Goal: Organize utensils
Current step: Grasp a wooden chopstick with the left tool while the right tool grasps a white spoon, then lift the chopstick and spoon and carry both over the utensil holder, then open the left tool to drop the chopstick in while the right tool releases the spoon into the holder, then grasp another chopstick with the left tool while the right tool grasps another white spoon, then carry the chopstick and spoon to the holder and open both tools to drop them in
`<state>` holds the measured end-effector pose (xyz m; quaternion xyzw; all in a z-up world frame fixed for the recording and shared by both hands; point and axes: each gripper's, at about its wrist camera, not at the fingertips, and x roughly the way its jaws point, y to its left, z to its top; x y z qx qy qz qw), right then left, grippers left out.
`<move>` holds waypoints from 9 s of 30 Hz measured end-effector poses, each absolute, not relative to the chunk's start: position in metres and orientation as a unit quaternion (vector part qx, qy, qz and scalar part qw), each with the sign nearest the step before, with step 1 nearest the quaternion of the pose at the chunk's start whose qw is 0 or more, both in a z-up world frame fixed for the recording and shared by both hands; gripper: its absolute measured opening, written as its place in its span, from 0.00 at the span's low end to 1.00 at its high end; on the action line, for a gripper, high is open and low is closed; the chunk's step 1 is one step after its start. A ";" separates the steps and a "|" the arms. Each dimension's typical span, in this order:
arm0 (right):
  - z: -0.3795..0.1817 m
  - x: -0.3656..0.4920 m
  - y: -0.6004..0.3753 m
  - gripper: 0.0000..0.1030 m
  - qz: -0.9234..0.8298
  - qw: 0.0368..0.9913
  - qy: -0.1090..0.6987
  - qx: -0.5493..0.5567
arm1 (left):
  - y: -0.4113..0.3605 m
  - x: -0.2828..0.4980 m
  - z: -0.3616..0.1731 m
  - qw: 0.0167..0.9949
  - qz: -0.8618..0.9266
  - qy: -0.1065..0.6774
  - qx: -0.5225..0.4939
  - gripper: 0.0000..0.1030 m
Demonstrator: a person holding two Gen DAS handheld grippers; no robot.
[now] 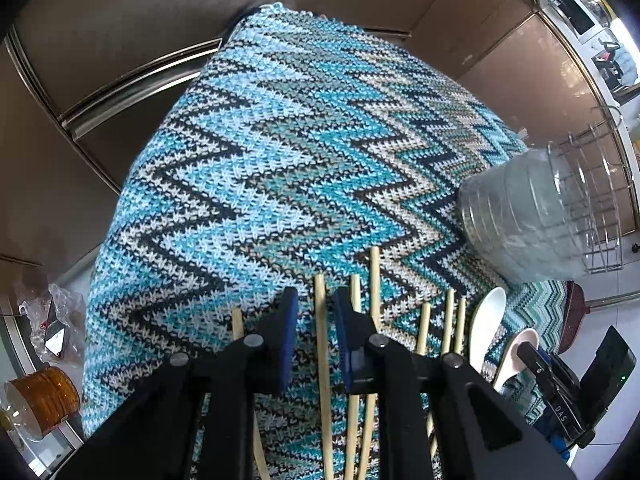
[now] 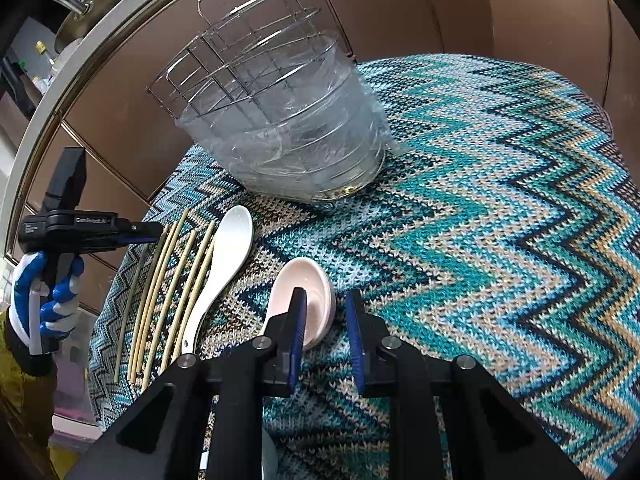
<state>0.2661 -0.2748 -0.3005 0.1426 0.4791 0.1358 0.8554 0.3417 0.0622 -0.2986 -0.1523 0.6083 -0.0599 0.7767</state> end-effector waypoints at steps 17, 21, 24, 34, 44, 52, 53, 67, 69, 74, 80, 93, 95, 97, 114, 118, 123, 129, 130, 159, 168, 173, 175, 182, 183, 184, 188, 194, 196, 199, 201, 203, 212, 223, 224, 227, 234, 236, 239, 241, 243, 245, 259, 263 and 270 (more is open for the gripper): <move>-0.267 0.246 -0.264 0.07 0.159 0.876 0.443 0.110 | 0.054 0.328 -0.284 0.787 -0.057 0.597 -0.145 0.05; -0.243 0.232 -0.260 0.08 0.153 0.890 0.418 0.098 | 0.054 0.315 -0.262 0.802 -0.065 0.577 -0.141 0.05; -0.228 0.222 -0.260 0.08 0.153 0.898 0.399 0.104 | 0.056 0.304 -0.244 0.814 -0.066 0.560 -0.137 0.05; -0.177 0.192 -0.257 0.08 0.143 0.926 0.332 0.107 | 0.053 0.276 -0.182 0.866 -0.097 0.469 -0.146 0.05; -0.091 0.197 -0.253 0.08 0.069 0.973 0.215 0.037 | 0.024 0.270 -0.082 0.920 -0.165 0.314 -0.164 0.05; -0.054 0.234 -0.237 0.08 -0.016 0.985 0.157 -0.067 | -0.002 0.290 -0.019 0.941 -0.201 0.203 -0.180 0.05; -0.055 0.240 -0.236 0.08 -0.021 0.985 0.156 -0.075 | -0.008 0.296 -0.017 0.942 -0.203 0.198 -0.177 0.05; -0.121 0.296 -0.224 0.08 -0.063 0.969 0.204 -0.126 | -0.072 0.360 -0.093 0.968 -0.127 0.190 -0.103 0.05; -0.129 0.299 -0.222 0.08 -0.064 0.967 0.210 -0.129 | -0.075 0.362 -0.103 0.969 -0.121 0.193 -0.098 0.05; -0.142 0.304 -0.224 0.08 -0.064 0.965 0.226 -0.119 | -0.064 0.361 -0.108 0.961 -0.136 0.207 -0.120 0.05; -0.135 0.301 -0.227 0.08 -0.063 0.967 0.219 -0.115 | -0.052 0.338 -0.082 0.959 -0.160 0.193 -0.130 0.05; -0.141 0.307 -0.225 0.08 -0.068 0.964 0.230 -0.118 | -0.047 0.315 -0.047 0.970 -0.154 0.138 -0.128 0.05; -0.141 0.307 -0.224 0.08 -0.069 0.963 0.230 -0.119 | -0.050 0.323 -0.056 0.972 -0.139 0.142 -0.127 0.05; -0.142 0.308 -0.223 0.08 -0.069 0.962 0.233 -0.120 | -0.055 0.334 -0.070 0.972 -0.125 0.154 -0.125 0.05; -0.138 0.289 -0.219 0.49 -0.065 0.967 0.228 -0.090 | -0.064 0.322 -0.109 0.974 -0.108 0.178 -0.084 0.19; -0.125 0.271 -0.216 0.54 -0.059 0.972 0.213 -0.081 | -0.058 0.299 -0.100 0.979 -0.098 0.164 -0.074 0.36; -0.104 0.237 -0.212 0.79 -0.048 0.981 0.180 -0.057 | -0.051 0.267 -0.087 0.984 -0.084 0.146 -0.057 0.48; -0.080 0.189 -0.209 1.00 -0.043 0.990 0.127 -0.033 | -0.041 0.228 -0.073 0.989 -0.070 0.122 -0.043 0.54; -0.076 0.180 -0.208 1.00 -0.042 0.991 0.120 -0.030 | -0.039 0.221 -0.071 0.990 -0.067 0.118 -0.041 0.56; -0.120 0.098 -0.262 0.90 -0.001 0.978 0.198 0.067 | 0.026 0.210 -0.138 0.936 -0.113 0.328 -0.053 0.67; -0.218 0.143 -0.282 0.44 0.074 0.914 0.362 0.168 | 0.020 0.285 -0.224 0.842 -0.150 0.510 -0.095 0.33; -0.261 0.160 -0.280 0.37 0.098 0.881 0.418 0.200 | 0.012 0.307 -0.254 0.811 -0.151 0.557 -0.100 0.21; -0.270 0.164 -0.279 0.34 0.105 0.874 0.427 0.207 | 0.013 0.316 -0.261 0.804 -0.148 0.566 -0.103 0.18; -0.282 0.175 -0.272 0.33 0.130 0.863 0.446 0.200 | 0.012 0.346 -0.276 0.792 -0.131 0.589 -0.098 0.17; -0.284 0.176 -0.271 0.33 0.131 0.862 0.448 0.199 | 0.012 0.348 -0.278 0.790 -0.128 0.591 -0.095 0.17; -0.286 0.176 -0.270 0.33 0.132 0.860 0.452 0.199 | 0.011 0.351 -0.281 0.789 -0.125 0.594 -0.091 0.17; -0.291 0.178 -0.270 0.33 0.137 0.855 0.459 0.199 | 0.012 0.360 -0.290 0.785 -0.111 0.604 -0.083 0.17; -0.297 0.182 -0.270 0.30 0.141 0.852 0.462 0.202 | 0.014 0.368 -0.302 0.778 -0.097 0.615 -0.079 0.14; -0.296 0.183 -0.271 0.29 0.142 0.852 0.462 0.202 | 0.014 0.368 -0.302 0.778 -0.098 0.615 -0.078 0.12; -0.297 0.185 -0.270 0.29 0.144 0.852 0.462 0.201 | 0.013 0.370 -0.303 0.778 -0.097 0.615 -0.077 0.10; -0.298 0.188 -0.268 0.27 0.143 0.852 0.462 0.201 | 0.010 0.370 -0.304 0.778 -0.097 0.616 -0.073 0.09; -0.299 0.188 -0.267 0.25 0.145 0.852 0.462 0.199 | 0.006 0.369 -0.305 0.777 -0.098 0.617 -0.072 0.09; -0.303 0.193 -0.262 0.16 0.158 0.852 0.463 0.186 | -0.005 0.366 -0.310 0.772 -0.087 0.624 -0.084 0.06; -0.288 0.176 -0.260 0.07 0.153 0.868 0.449 0.145 | 0.012 0.338 -0.290 0.785 -0.094 0.600 -0.122 0.05; -0.285 0.173 -0.259 0.07 0.151 0.871 0.446 0.142 | 0.013 0.335 -0.286 0.787 -0.098 0.596 -0.122 0.05; -0.276 0.165 -0.258 0.07 0.145 0.878 0.436 0.133 | 0.017 0.323 -0.272 0.797 -0.109 0.582 -0.120 0.05; -0.247 0.149 -0.252 0.07 0.122 0.901 0.405 0.099 | 0.029 0.297 -0.245 0.816 -0.134 0.546 -0.137 0.04; -0.238 0.147 -0.251 0.07 0.113 0.907 0.397 0.090 | 0.033 0.290 -0.234 0.823 -0.143 0.529 -0.148 0.04; -0.220 0.146 -0.247 0.07 0.100 0.918 0.377 0.078 | 0.037 0.278 -0.205 0.843 -0.159 0.488 -0.161 0.04; -0.204 0.147 -0.247 0.07 0.089 0.926 0.360 0.066 | 0.039 0.271 -0.180 0.859 -0.170 0.452 -0.169 0.04; -0.186 0.149 -0.247 0.07 0.078 0.936 0.339 0.050 | 0.038 0.266 -0.157 0.872 -0.184 0.418 -0.177 0.04; -0.168 0.151 -0.245 0.07 0.067 0.944 0.320 0.036 | 0.034 0.261 -0.131 0.887 -0.192 0.378 -0.180 0.04; -0.078 0.199 -0.247 0.07 0.001 0.978 0.204 -0.049 | -0.008 0.288 -0.023 0.960 -0.148 0.137 -0.194 0.04; -0.071 0.222 -0.241 0.07 -0.017 0.981 0.181 -0.075 | -0.020 0.312 -0.025 0.964 -0.127 0.119 -0.204 0.04; -0.086 0.263 -0.227 0.07 -0.057 0.976 0.163 -0.135 | -0.044 0.348 -0.061 0.972 -0.093 0.105 -0.189 0.05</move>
